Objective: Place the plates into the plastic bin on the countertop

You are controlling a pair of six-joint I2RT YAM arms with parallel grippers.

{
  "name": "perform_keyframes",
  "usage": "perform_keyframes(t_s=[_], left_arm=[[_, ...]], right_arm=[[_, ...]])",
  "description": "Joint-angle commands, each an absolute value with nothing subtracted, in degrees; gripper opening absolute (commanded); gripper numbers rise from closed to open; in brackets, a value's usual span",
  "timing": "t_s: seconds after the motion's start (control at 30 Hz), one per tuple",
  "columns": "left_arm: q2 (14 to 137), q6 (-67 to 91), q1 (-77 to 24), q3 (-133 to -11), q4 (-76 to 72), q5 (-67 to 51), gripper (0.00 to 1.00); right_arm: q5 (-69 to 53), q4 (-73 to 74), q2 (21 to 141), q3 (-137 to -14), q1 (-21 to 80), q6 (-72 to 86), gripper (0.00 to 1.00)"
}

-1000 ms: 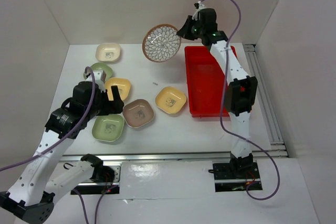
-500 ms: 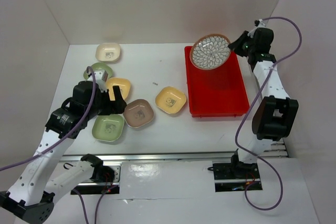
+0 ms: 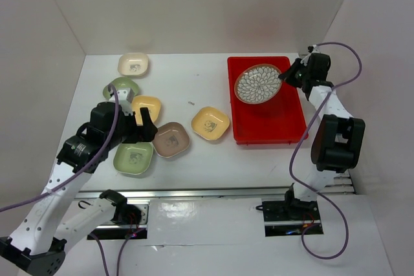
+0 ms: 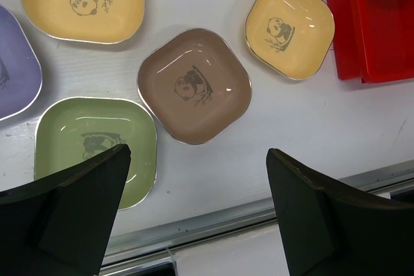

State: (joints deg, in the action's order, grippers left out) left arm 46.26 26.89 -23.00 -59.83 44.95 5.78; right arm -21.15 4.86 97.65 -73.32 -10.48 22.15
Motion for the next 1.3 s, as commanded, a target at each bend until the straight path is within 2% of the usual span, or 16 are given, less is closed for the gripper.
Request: perform_keyframes(t_s=[0.0,0.4,0.43,0.47,0.5,0.53,0.63,0.67,0.7,0.87,1.0,1.13,1.2,1.27], left_arm=[[45.5,25.6,-23.2,-59.7,42.5,5.5,1.0],[44.5,25.6,-23.7,-59.2,42.5,5.0,1.0],[44.5,25.6,-23.7,-59.2,42.5,5.0,1.0],[44.5,25.6,-23.7,-59.2,42.5,5.0,1.0],[44.5,25.6,-23.7,-59.2,42.5,5.0,1.0],[44.5,25.6,-23.7,-59.2,42.5,5.0,1.0],[44.5,25.6,-23.7,-59.2,42.5,5.0,1.0],[44.5,25.6,-23.7,-59.2,42.5,5.0,1.0],[44.5,25.6,-23.7,-59.2,42.5,5.0,1.0],[44.5,25.6,-23.7,-59.2,42.5,5.0,1.0],[44.5,26.7,-23.7,-59.2,43.2,7.4,1.0],[45.7,27.8,-23.7,-59.2,43.7,7.9,1.0],[45.7,27.8,-23.7,-57.7,43.7,7.9,1.0],[45.7,27.8,-23.7,-57.7,43.7,7.9,1.0]], right_arm=[[-21.2,-4.8,96.5,-73.1,-10.1,22.9,0.0],[-15.8,-5.5,98.9,-67.9,-9.0,21.1,0.0],[-14.6,-4.8,98.9,-67.9,-8.4,21.1,0.05],[-14.1,-4.7,98.9,-67.2,-8.4,20.4,0.18],[-13.2,-4.2,98.3,-67.2,-7.8,20.4,0.65],[-12.2,-4.2,98.3,-66.7,-7.8,20.4,0.75],[-11.2,-3.3,96.7,-66.7,-6.7,20.4,0.84],[-9.9,-2.8,95.9,-66.7,-6.7,20.4,0.96],[-8.5,-2.8,95.0,-66.7,-5.4,19.6,1.0],[-4.5,4.7,92.5,-72.7,1.3,16.1,1.0],[-4.0,14.3,96.8,-82.2,15.2,10.7,1.0],[3.7,17.8,104.2,-88.3,29.8,6.4,0.9],[6.1,19.8,108.5,-91.7,32.3,4.8,0.81],[6.1,21.5,112.7,-94.0,33.5,1.2,0.8]])
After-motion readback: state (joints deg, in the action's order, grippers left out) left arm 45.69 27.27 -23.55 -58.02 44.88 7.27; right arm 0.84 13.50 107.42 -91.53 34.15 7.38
